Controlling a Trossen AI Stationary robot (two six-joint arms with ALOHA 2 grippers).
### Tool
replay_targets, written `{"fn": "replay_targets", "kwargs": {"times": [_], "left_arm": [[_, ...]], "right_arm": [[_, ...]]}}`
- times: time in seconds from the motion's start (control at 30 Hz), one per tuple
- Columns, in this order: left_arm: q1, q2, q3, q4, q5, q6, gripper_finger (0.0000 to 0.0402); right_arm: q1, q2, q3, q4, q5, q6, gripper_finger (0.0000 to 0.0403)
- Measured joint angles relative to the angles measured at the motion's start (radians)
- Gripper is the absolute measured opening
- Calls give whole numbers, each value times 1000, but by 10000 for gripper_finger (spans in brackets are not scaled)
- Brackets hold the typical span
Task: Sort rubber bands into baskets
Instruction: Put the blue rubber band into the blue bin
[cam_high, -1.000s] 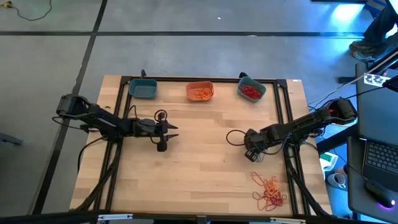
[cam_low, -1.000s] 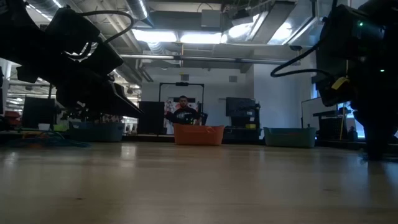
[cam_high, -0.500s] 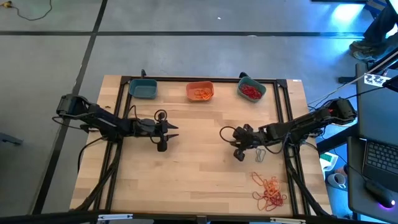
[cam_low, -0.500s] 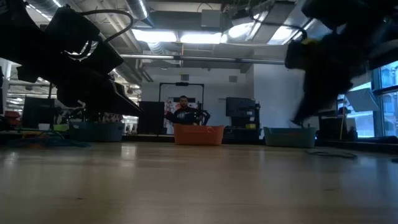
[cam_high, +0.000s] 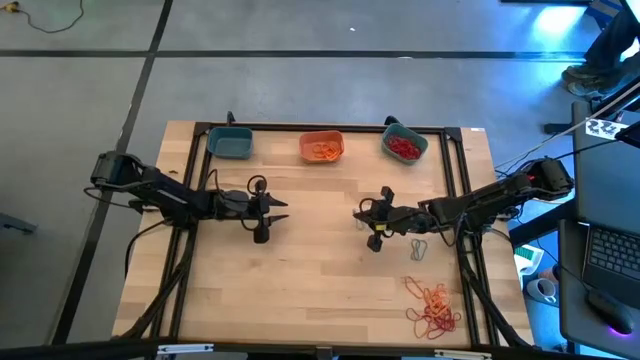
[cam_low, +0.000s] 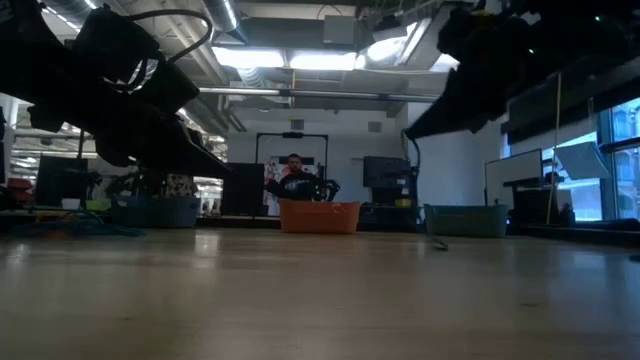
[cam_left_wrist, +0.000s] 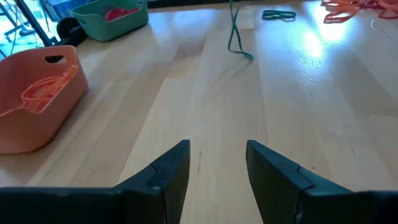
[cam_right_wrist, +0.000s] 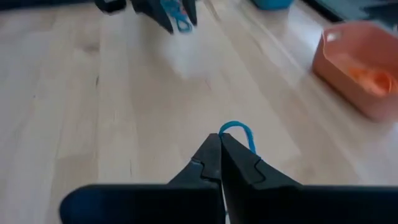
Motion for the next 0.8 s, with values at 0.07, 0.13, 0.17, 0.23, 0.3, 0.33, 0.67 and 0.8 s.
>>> {"fn": "replay_targets", "kwargs": {"times": [0.07,0.13,0.17,0.23,0.3,0.33,0.67,0.8], "left_arm": [[0,0,1,-1,0,0,155],[0,0,11,-3,14,-1,155],[0,0,19,-3,24,0,155],[0,0,39,-8,43,1,155],[-2,0,55,-8,52,-3,155],[-3,0,61,-8,53,-3,155],[1,65,170,2,62,39,155],[-9,154,238,-1,68,48,155]], "right_arm": [[0,15,0,46,3,-49,3],[0,42,0,100,2,-91,3],[0,56,0,122,2,-109,3],[0,91,0,172,-2,-145,3],[0,125,0,209,-5,-170,3],[0,143,0,231,-5,-188,3],[-7,285,0,508,-9,-360,3],[-16,302,0,517,-42,-359,3]]}}
